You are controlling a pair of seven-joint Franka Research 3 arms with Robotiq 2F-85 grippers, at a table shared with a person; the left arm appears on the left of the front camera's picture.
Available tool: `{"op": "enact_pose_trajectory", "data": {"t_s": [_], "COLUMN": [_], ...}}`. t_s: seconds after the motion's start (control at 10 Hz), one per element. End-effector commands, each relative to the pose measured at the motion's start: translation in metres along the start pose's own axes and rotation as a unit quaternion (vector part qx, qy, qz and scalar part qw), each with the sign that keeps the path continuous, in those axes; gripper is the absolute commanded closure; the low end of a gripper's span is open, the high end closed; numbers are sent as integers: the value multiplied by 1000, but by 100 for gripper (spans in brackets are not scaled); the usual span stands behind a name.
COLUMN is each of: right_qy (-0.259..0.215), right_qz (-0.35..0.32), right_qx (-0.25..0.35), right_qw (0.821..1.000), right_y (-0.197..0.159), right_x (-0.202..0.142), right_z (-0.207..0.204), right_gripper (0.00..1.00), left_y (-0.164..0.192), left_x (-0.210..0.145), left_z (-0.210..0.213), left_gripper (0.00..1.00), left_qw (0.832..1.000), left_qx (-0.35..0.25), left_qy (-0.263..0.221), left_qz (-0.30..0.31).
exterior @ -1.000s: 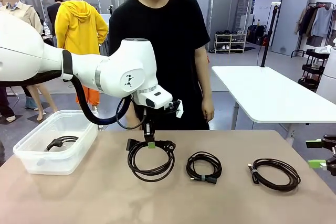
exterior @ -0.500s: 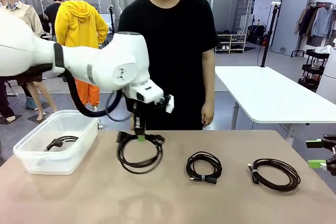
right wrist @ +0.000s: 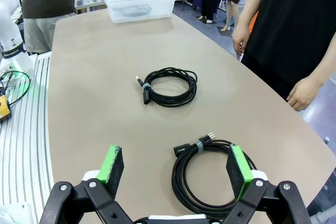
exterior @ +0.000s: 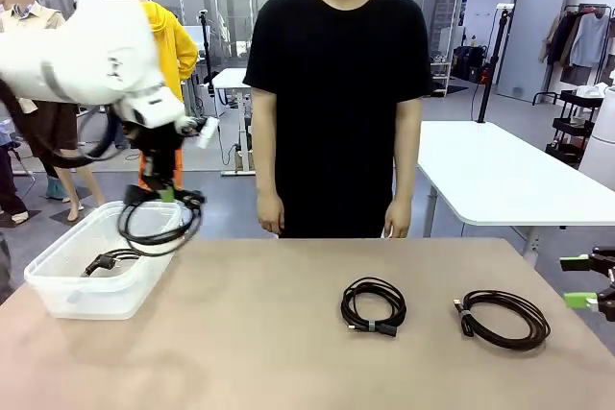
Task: Organize and store the cables.
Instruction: Place the Power Cable into the Organizing box.
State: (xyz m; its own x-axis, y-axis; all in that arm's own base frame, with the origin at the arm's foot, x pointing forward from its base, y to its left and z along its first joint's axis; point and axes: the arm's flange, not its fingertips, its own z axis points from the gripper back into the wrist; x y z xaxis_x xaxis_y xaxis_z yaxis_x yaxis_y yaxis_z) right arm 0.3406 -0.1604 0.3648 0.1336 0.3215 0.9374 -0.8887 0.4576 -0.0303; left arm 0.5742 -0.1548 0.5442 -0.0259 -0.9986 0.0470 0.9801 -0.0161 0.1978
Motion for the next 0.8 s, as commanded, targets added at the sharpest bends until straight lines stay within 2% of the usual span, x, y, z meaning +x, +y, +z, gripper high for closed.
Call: {"op": "enact_pose_trajectory", "data": {"t_s": [0.0, 0.2, 0.3, 0.5, 0.6, 0.7], "right_qy": [5, 5, 5, 5, 5, 5], "right_qz": [4, 4, 4, 4, 4, 4], "right_qx": [-6, -6, -6, -6, -6, -6], "right_qw": [1000, 1000, 1000, 1000, 1000, 1000], "right_y": [-1, -1, -1, -1, -1, -1], "right_x": [2, 2, 2, 2, 2, 2], "right_z": [0, 0, 0, 0, 0, 0], "right_gripper": [0, 0, 0, 0, 0, 0], "left_y": [-2, 11, 20, 30, 38, 44], "left_x": [-48, -98, -116, -138, -147, -151], "left_z": [-6, -20, -35, -66, -87, -104], "left_gripper": [82, 82, 82, 82, 82, 82], "left_qw": [1000, 1000, 997, 994, 991, 987], "left_qx": [6, 14, 0, -18, -19, -14], "left_qy": [-14, 8, 25, 3, 21, 11], "left_qz": [-6, 21, 71, 104, 134, 162]}}
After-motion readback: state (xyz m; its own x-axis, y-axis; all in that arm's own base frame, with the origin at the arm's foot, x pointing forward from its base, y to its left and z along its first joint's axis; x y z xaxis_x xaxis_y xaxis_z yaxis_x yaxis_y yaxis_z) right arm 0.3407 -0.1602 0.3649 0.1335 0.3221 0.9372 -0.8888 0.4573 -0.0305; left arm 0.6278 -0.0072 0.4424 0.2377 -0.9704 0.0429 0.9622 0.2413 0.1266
